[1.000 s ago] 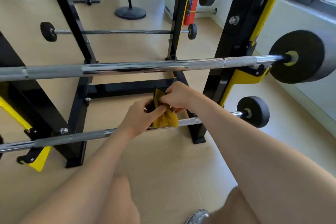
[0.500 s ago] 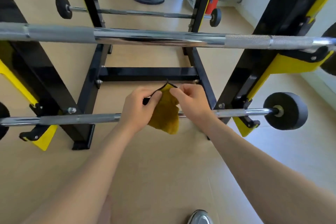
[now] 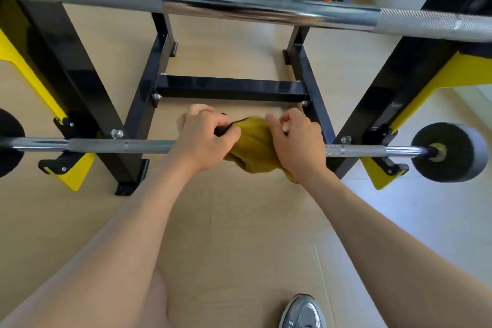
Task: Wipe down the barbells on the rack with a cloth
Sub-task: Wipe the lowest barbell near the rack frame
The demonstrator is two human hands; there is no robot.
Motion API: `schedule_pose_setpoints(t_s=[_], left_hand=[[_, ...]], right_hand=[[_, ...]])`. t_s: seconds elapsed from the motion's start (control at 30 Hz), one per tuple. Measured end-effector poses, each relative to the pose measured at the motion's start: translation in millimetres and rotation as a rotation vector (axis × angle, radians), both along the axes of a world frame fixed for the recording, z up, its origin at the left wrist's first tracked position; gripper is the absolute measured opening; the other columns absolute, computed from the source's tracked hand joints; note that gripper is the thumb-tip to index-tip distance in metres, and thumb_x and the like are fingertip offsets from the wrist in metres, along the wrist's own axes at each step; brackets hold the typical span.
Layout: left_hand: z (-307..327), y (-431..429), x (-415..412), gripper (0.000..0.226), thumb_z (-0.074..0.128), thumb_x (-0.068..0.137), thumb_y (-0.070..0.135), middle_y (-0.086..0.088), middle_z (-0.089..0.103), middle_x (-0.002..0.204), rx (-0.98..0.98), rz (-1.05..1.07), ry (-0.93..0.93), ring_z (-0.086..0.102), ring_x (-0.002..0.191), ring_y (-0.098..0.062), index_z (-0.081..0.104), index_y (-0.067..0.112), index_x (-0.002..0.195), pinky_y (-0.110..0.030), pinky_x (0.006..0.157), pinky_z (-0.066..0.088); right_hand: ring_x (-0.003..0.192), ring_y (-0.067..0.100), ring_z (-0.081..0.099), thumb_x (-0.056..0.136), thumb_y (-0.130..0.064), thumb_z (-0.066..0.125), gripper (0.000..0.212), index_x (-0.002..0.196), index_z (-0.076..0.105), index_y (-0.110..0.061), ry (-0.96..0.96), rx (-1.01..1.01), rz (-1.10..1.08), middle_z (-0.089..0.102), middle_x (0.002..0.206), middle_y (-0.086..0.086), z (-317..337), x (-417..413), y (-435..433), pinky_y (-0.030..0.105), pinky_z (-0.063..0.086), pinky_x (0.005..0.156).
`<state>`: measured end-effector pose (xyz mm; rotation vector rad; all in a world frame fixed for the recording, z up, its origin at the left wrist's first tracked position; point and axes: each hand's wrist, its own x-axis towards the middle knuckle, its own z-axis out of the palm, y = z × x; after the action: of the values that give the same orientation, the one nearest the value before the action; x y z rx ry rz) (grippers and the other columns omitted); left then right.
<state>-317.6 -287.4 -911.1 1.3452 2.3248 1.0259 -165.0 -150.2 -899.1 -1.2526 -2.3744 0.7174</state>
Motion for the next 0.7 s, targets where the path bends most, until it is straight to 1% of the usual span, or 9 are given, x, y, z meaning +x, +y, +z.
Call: schedule_pose_setpoints(t_s=[0.07,0.13,0.23,0.33,0.4,0.47,0.6,0.67,0.7], left_hand=[[1.6,-2.5,-3.4,0.041,0.051,0.102,0.049,0.001,0.07,0.083,0.053,-0.007,-0.063,0.065,0.095,-0.02,0.072,0.019,0.085,-0.051,0.088,0.055],[2.6,-5.5,-0.1,0.037,0.051,0.106,0.044,-0.006,0.069,0.075,0.008,-0.049,-0.139,0.068,0.072,-0.024,0.07,0.015,0.095,-0.051,0.07,0.06],[0.0,-7.1,5.9,0.02,0.056,0.106,0.036,0.004,0.074,0.077,-0.119,-0.114,-0.143,0.071,0.064,-0.012,0.069,0.021,0.111,-0.034,0.067,0.063],[-3.6,0.3,12.8,0.013,0.058,0.106,0.028,0.007,0.076,0.08,-0.138,-0.112,-0.212,0.074,0.064,-0.008,0.067,0.022,0.114,-0.026,0.066,0.059],[-6.3,8.3,17.0,0.015,0.058,0.106,0.028,0.007,0.076,0.079,-0.135,-0.06,-0.186,0.073,0.061,-0.007,0.068,0.02,0.115,-0.023,0.061,0.056],[-10.4,15.1,19.3,0.02,0.059,0.106,0.03,0.004,0.076,0.083,-0.142,0.006,-0.084,0.073,0.061,-0.01,0.069,0.019,0.119,-0.025,0.061,0.06],[-18.0,17.4,10.6,0.025,0.059,0.105,0.03,0.001,0.072,0.097,-0.095,0.19,0.089,0.069,0.075,-0.014,0.067,0.02,0.126,-0.034,0.068,0.063],[-18.4,12.5,3.2,0.024,0.059,0.105,0.026,0.0,0.072,0.1,-0.068,0.247,0.092,0.067,0.076,-0.012,0.066,0.019,0.126,-0.028,0.065,0.06],[-18.9,9.7,-1.0,0.024,0.059,0.104,0.025,0.0,0.072,0.102,-0.071,0.258,0.094,0.067,0.076,-0.011,0.067,0.019,0.126,-0.027,0.065,0.059]], right_hand=[[0.074,0.009,0.058,0.104,-0.047,0.054,0.028,0.121,0.052,-0.025,0.116,-0.132,0.073,0.063,0.088,-0.002,4.4,4.7,2.8,0.026,0.047,0.066],[0.071,0.014,0.059,0.1,-0.024,0.059,0.027,0.124,0.046,-0.024,0.217,-0.235,0.148,0.061,0.082,0.007,11.9,10.1,7.6,0.026,0.049,0.064],[0.079,0.012,0.062,0.09,-0.009,0.067,0.038,0.118,0.049,-0.027,0.163,-0.121,0.133,0.065,0.086,0.002,18.6,11.6,23.7,0.019,0.05,0.066],[0.091,0.01,0.06,0.09,-0.004,0.065,0.024,0.097,0.067,-0.027,0.146,0.049,0.055,0.065,0.095,-0.007,14.9,4.0,36.4,0.025,0.056,0.078],[0.111,0.021,0.056,0.093,-0.008,0.064,0.022,0.096,0.074,-0.027,0.032,0.233,0.001,0.065,0.113,-0.002,3.4,-2.4,36.8,0.041,0.052,0.099],[0.129,0.031,0.045,0.094,-0.016,0.062,0.022,0.11,0.074,-0.024,-0.139,0.468,0.015,0.056,0.131,0.004,-12.5,-4.1,29.6,0.05,0.038,0.111],[0.116,0.019,0.054,0.103,-0.046,0.05,0.043,0.142,0.05,-0.026,-0.307,0.295,0.579,0.058,0.124,-0.003,-48.0,3.4,8.0,0.042,0.044,0.107],[0.11,0.018,0.055,0.103,-0.061,0.045,0.047,0.14,0.043,-0.032,-0.44,0.384,0.642,0.058,0.121,-0.006,-54.6,16.0,22.7,0.041,0.043,0.104],[0.103,0.018,0.057,0.103,-0.066,0.04,0.043,0.129,0.045,-0.033,-0.477,0.42,0.597,0.059,0.112,-0.007,-54.2,26.0,37.8,0.04,0.044,0.099]])
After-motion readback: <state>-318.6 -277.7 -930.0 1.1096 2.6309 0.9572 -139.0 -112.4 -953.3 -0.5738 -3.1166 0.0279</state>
